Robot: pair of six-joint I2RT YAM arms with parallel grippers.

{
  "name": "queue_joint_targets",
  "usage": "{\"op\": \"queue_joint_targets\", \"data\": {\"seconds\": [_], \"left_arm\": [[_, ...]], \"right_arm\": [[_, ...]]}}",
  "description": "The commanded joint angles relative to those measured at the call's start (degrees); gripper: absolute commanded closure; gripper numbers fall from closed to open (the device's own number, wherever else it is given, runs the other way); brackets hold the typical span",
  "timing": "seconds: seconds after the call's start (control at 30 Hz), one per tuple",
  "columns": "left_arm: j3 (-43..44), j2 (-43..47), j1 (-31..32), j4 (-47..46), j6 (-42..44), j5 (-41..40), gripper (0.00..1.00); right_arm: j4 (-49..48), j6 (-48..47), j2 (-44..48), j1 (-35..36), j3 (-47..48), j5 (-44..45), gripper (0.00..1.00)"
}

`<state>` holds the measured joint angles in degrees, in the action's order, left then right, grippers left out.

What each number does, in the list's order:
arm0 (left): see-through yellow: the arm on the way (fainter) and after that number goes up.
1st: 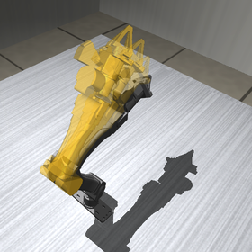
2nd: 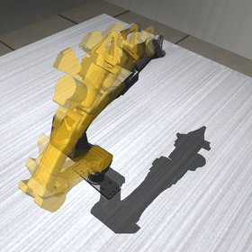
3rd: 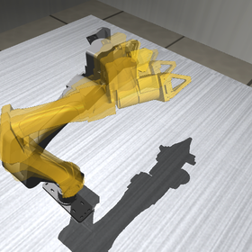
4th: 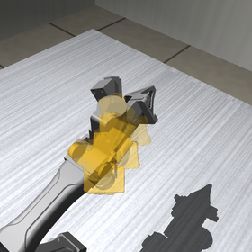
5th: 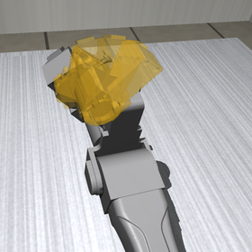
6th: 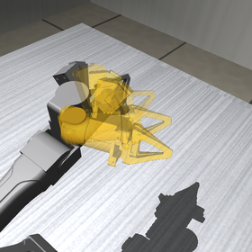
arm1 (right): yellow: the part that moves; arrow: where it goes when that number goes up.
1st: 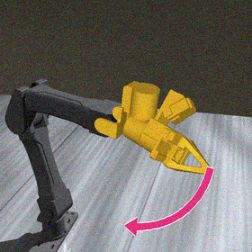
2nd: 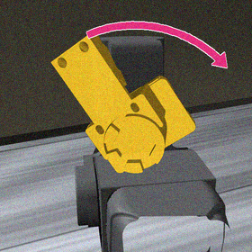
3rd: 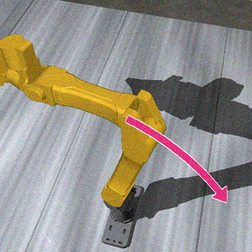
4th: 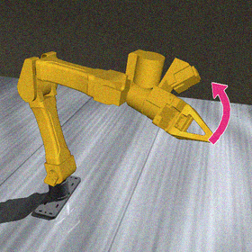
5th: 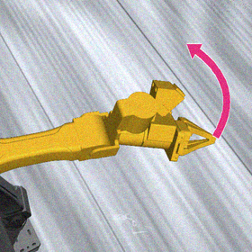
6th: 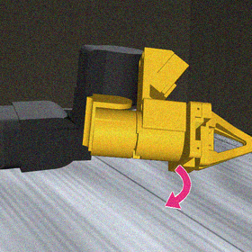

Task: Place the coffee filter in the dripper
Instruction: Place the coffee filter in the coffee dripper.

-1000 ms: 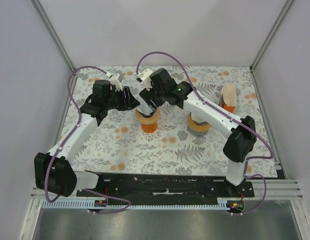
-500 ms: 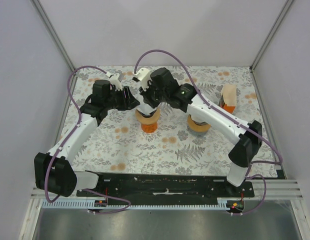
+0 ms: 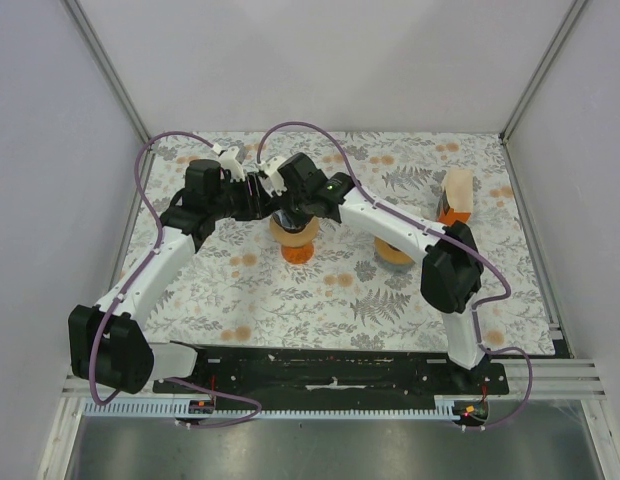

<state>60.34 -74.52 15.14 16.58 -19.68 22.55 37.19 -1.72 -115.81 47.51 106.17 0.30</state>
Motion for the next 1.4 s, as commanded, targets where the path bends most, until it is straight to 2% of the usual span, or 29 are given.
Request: {"op": "queue_joint_targets", "data": {"seconds": [0.0, 0.27, 0.47, 0.7, 0.87, 1.03, 1.2, 1.27, 1.37], "left_arm": [[-0.2, 0.3, 0.1, -2.1, 1.3, -1.0, 0.47], [-0.5, -0.7, 0.1, -3.2, 1.1, -1.1, 0.45], [3.0, -3.5, 0.4, -3.5, 4.8, -5.0, 0.45], [3.3, -4.8, 1.2, -5.3, 5.4, -1.6, 0.45], [4.2, -4.1, 1.1, -6.5, 5.2, 0.2, 0.40], [4.5, -4.0, 1.1, -8.0, 4.5, 0.4, 0.39], [3.4, -4.8, 1.1, -9.2, 4.2, 0.0, 0.44], [3.0, -5.3, 1.1, -9.4, 4.4, 0.4, 0.53], [2.4, -5.7, 1.1, -8.9, 5.0, 0.4, 0.72]], "right_arm": [[0.9, 3.5, -2.2, -0.1, 2.7, 2.9, 1.00], [3.1, 5.4, -6.3, 0.0, 2.8, 1.6, 1.00], [3.8, 5.8, -6.3, -0.1, 2.7, -1.7, 1.00], [3.9, 5.5, -4.5, 0.0, 2.6, -3.9, 1.00], [3.9, 5.3, -4.2, 0.0, 2.4, -4.5, 1.00], [3.9, 5.1, -3.9, 0.0, 2.2, -4.8, 1.00], [3.7, 4.9, -3.7, 0.0, 2.1, -4.9, 1.00], [3.6, 4.9, -3.6, 0.0, 2.1, -5.0, 1.00], [3.6, 4.7, -3.3, 0.0, 2.3, -5.3, 1.00]]}}
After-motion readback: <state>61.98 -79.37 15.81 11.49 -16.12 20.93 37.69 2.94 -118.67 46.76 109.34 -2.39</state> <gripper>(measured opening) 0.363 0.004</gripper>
